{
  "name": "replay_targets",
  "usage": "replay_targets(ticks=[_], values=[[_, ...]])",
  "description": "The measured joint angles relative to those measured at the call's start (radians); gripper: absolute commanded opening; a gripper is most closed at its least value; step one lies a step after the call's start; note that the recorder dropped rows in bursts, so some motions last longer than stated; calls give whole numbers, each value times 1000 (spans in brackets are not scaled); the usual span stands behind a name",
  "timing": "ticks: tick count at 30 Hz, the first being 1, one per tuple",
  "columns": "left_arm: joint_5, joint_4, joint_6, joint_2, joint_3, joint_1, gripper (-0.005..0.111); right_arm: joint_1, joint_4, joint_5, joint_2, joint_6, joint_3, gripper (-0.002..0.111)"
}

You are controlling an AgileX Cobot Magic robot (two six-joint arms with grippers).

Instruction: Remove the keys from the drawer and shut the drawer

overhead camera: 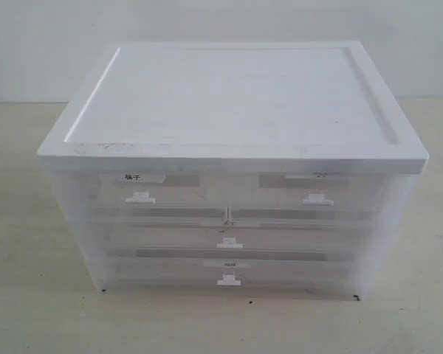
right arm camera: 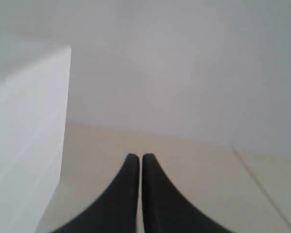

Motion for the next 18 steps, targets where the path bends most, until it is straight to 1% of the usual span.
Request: replay_targets(ticks=[2, 4, 7, 8, 9, 11, 12, 14, 18], values=[[-92, -35, -21, 0, 0, 0, 4, 0, -3, -132, 0, 5, 0, 0], [-213, -53, -74, 0, 0, 0, 4, 0, -3, -268, -1, 9, 0, 0], [-350, -62, -232, 0, 0, 0, 4, 0, -3, -435, -1, 56, 0, 0], [-389, -62, -297, 0, 0, 0, 4, 0, -3, -485, -1, 94, 0, 0], [-420, -62, -364, 0, 0, 0, 4, 0, -3, -526, -1, 174, 0, 0], [-453, -62, -470, 0, 0, 0, 4, 0, -3, -568, -1, 302, 0, 0], [-457, -62, -517, 0, 0, 0, 4, 0, -3, -582, -1, 400, 0, 0], [-457, -40, -597, 0, 0, 0, 4, 0, -5, -590, -1, 514, 0, 0], [-498, -13, -746, 0, 0, 0, 4, 0, -27, -588, -1, 605, 0, 0]])
